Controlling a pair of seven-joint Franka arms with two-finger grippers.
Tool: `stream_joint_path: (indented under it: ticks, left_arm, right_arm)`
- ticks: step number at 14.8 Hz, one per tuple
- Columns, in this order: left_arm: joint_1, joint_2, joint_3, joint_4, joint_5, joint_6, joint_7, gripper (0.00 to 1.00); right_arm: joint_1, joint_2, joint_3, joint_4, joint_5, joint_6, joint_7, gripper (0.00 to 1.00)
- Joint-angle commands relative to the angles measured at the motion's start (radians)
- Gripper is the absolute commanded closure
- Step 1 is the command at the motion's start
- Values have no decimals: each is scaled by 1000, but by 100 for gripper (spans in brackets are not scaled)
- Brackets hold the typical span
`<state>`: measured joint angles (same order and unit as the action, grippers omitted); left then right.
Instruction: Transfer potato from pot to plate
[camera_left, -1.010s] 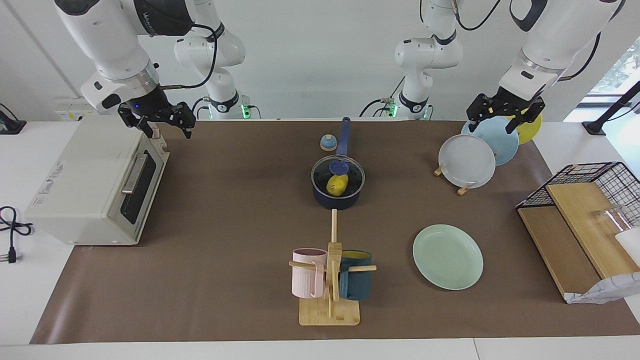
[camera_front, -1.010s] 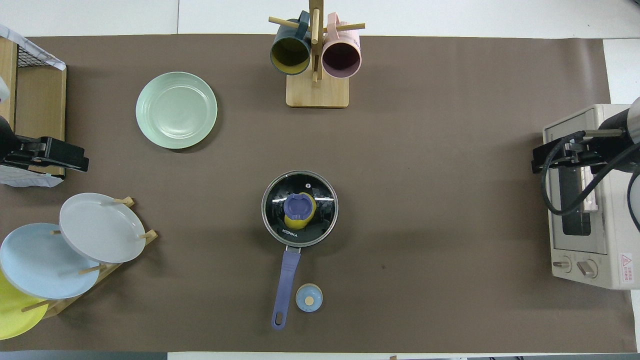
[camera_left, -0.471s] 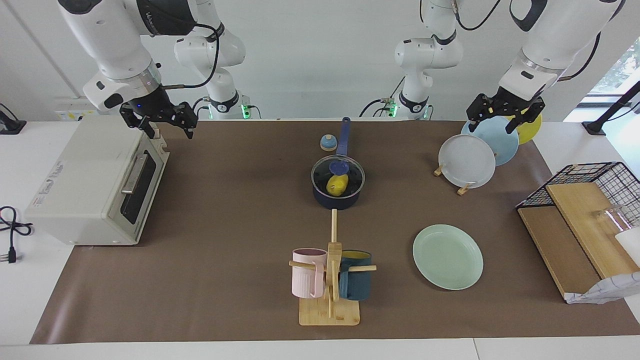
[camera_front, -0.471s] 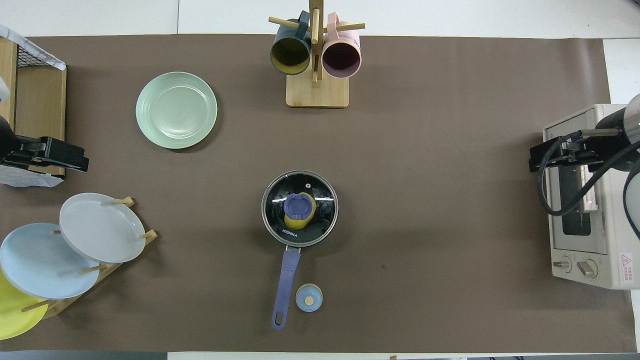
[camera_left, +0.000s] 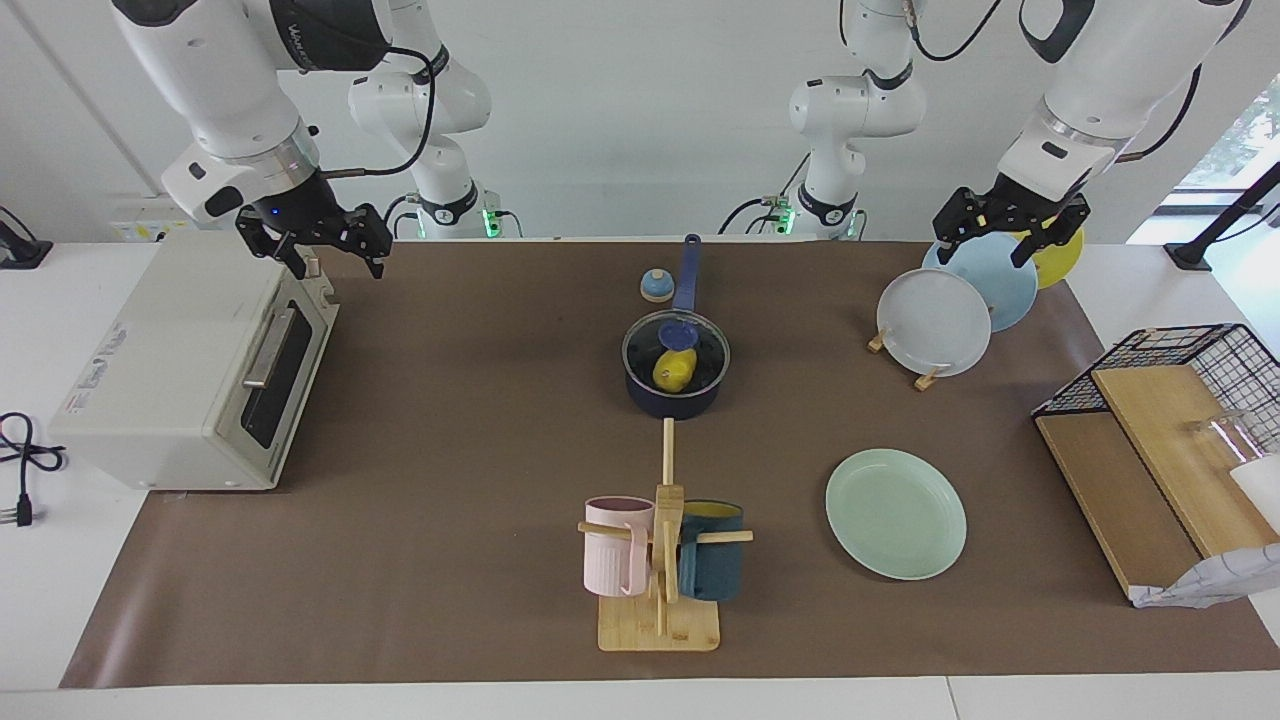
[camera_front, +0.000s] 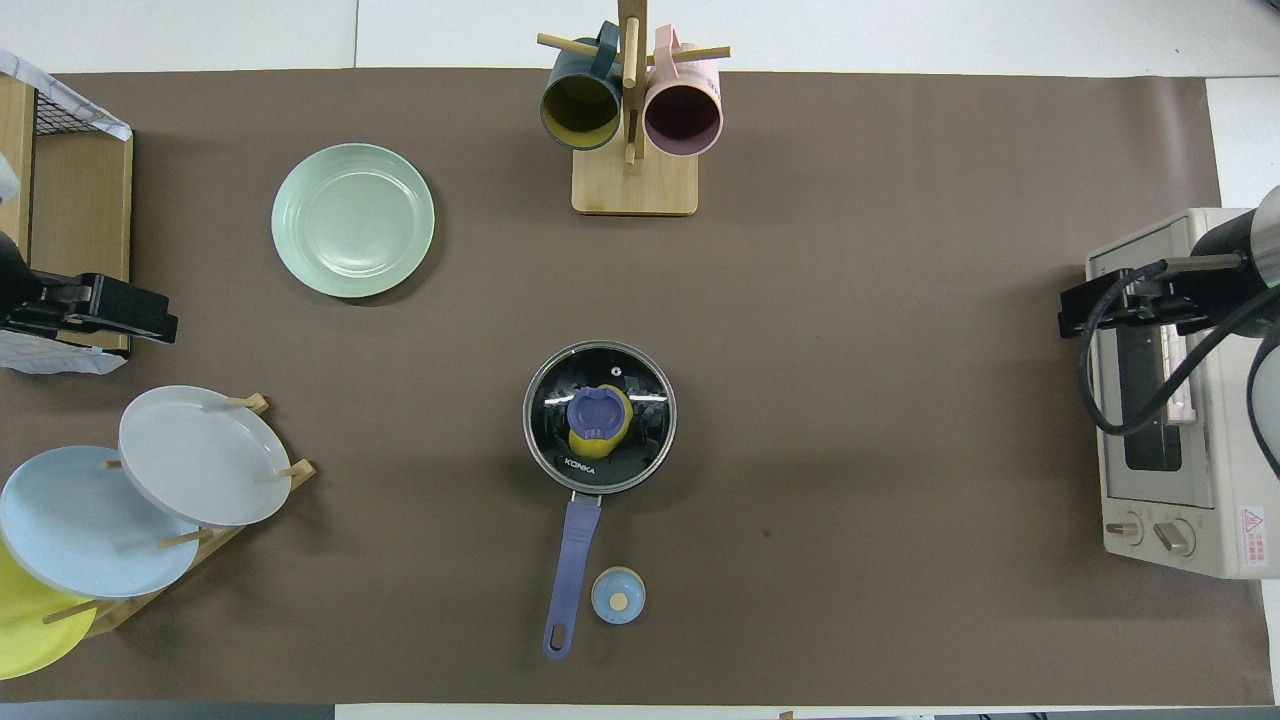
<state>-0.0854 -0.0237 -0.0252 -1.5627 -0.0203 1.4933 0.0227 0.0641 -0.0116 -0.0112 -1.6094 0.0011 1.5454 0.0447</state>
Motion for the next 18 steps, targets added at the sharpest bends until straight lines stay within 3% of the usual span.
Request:
stream_joint_path:
  ticks: [1,4,9,14,18]
  left_arm:
    - [6,-16,-2,-11,14,-5,3,0]
    - [6,-16,-2,-13,14,-5,3,0]
    - [6,-16,-2,-11,14,-5,3,0]
    - [6,-16,-2,-11,14,-5,3,0]
    - [6,-16,-2,-11,14,-5,3,0]
  right_arm:
    - [26,-4,19,-15,7,32,-2,0]
    - [77,34,19,12,7,29,36,0]
    - [221,188,20,206,11,-39,246,0]
    - [452,318,33,290,13,47,582,0]
    - [534,334,33,260,16,160,656,0]
